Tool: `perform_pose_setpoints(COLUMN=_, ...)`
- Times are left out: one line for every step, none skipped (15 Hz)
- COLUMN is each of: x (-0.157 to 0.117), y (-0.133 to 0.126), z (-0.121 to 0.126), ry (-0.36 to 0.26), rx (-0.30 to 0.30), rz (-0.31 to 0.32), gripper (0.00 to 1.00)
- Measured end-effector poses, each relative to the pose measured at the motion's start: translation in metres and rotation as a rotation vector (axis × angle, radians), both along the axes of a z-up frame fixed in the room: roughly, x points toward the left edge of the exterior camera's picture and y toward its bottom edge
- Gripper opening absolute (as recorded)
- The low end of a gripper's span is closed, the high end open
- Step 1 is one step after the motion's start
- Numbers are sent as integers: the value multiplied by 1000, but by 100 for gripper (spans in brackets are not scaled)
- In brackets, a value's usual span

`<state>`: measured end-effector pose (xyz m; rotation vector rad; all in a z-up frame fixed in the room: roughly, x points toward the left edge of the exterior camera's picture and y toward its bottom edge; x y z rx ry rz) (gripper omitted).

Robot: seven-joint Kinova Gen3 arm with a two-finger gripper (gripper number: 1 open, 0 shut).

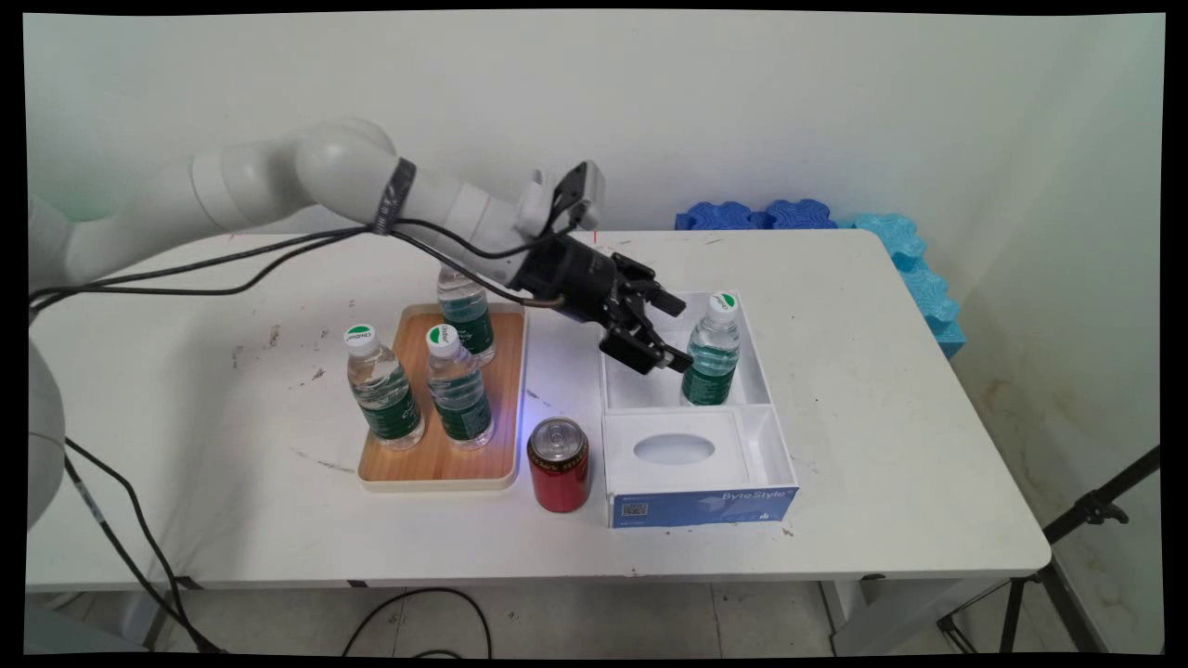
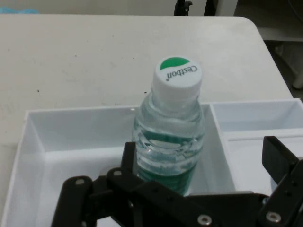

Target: Pick up the green bottle from the white box, then place the picked object on the tray

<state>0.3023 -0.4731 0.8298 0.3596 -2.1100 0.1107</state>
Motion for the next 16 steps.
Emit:
perform_pose_setpoints(x=-3, y=-2, z=-3, ry=1, rx=-4, rz=0, gripper=100)
perform_pose_setpoints(x=-5, y=-3, z=-5, ry=1, rx=-7, rz=0, gripper=100)
perform_pose_setpoints(x=-8, y=-5, z=-8, ry=2, rx=-12, rz=0, gripper=100)
perform_pose_setpoints(x=-12, y=-8, z=-11, ry=4, rx=-16, rz=2, gripper=100)
perform_pose_setpoints(x=-14, y=-10, z=-13, ry=5, rx=-19, rz=4, gripper=100)
perform_pose_setpoints(x=-17, y=-12, z=-15, ry=6, rx=-20, rz=4, gripper=100)
perform_pose_setpoints(x=-19, y=-13, z=-17, ry=7, rx=-22, rz=5, gripper=100)
perform_pose_setpoints(x=-21, y=-15, z=-19, ry=8, rx=-22, rz=5, gripper=100)
perform_pose_setpoints(x=-23, y=-17, z=-21, ry=9, rx=-22, rz=5, gripper=100)
perform_pose_setpoints(x=-25, y=-18, z=-23, ry=9, rx=-21, rz=6, gripper=100)
perform_pose_setpoints(x=-27, y=-19, z=-24, ry=10, rx=-20, rz=5, gripper=0)
perform_pose_setpoints(x=-28, y=-19, z=-25, ry=11, rx=-20, rz=5, gripper=0)
perform_pose_setpoints(x=-29, y=-20, z=-26, ry=11, rx=-20, rz=5, gripper=0)
perform_pose_setpoints(x=-30, y=-20, z=-28, ry=11, rx=-21, rz=4, gripper=0)
perform_pose_setpoints(x=-30, y=-20, z=-28, ry=10, rx=-22, rz=3, gripper=0)
perform_pose_setpoints(x=-29, y=-19, z=-28, ry=9, rx=-24, rz=4, gripper=0)
